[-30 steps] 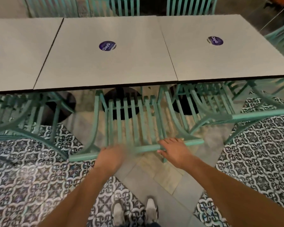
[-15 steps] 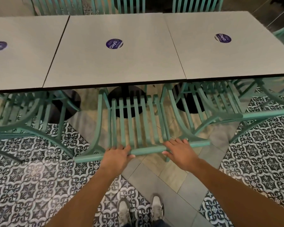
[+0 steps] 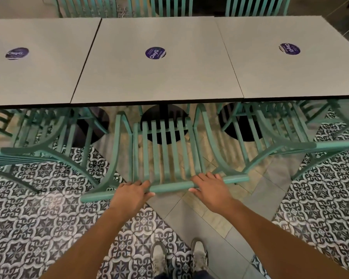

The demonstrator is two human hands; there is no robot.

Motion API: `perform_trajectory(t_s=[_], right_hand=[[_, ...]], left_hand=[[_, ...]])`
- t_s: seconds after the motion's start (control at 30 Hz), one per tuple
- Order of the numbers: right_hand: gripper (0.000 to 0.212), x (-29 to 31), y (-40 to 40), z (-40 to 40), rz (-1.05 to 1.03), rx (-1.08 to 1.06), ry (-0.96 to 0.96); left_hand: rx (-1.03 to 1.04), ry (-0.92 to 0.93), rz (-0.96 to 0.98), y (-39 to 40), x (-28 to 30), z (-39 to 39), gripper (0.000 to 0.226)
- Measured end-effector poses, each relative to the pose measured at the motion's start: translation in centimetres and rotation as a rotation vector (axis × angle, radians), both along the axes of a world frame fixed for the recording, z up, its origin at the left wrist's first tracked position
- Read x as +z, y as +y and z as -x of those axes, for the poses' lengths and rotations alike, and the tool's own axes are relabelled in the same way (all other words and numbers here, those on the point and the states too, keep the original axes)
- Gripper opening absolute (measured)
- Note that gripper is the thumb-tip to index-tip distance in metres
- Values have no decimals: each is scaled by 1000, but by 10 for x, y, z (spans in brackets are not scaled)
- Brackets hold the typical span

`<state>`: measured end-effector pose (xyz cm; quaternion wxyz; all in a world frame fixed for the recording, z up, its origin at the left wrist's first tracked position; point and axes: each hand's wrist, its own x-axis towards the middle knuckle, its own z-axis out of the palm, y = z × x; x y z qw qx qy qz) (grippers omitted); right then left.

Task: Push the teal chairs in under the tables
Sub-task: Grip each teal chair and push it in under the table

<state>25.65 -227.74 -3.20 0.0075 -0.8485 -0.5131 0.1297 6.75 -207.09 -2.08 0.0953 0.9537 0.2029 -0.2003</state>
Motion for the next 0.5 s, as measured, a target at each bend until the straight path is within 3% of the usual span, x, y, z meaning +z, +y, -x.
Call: perform_trajectory(t_s=[0.17,0.27,0.37,0.43,0.5], right_hand=[[72,-2,8,14,19,-11,-42],[67,-4,6,17,-49,-187,-23],[63,3,-6,11,-412,-615,10],[72,12,-19,-4,-676,-1083,221],[82,9,-33,-28,-796,-1537,556]], left_hand=[[55,-7,17,11,2,11,45],[276,-175,59,12,-3,21,49],[699,-441,-23,22,-8,42,58],[984,-531,19,36,-15,64,73],[1341,-614,251,48,-20,81,71]])
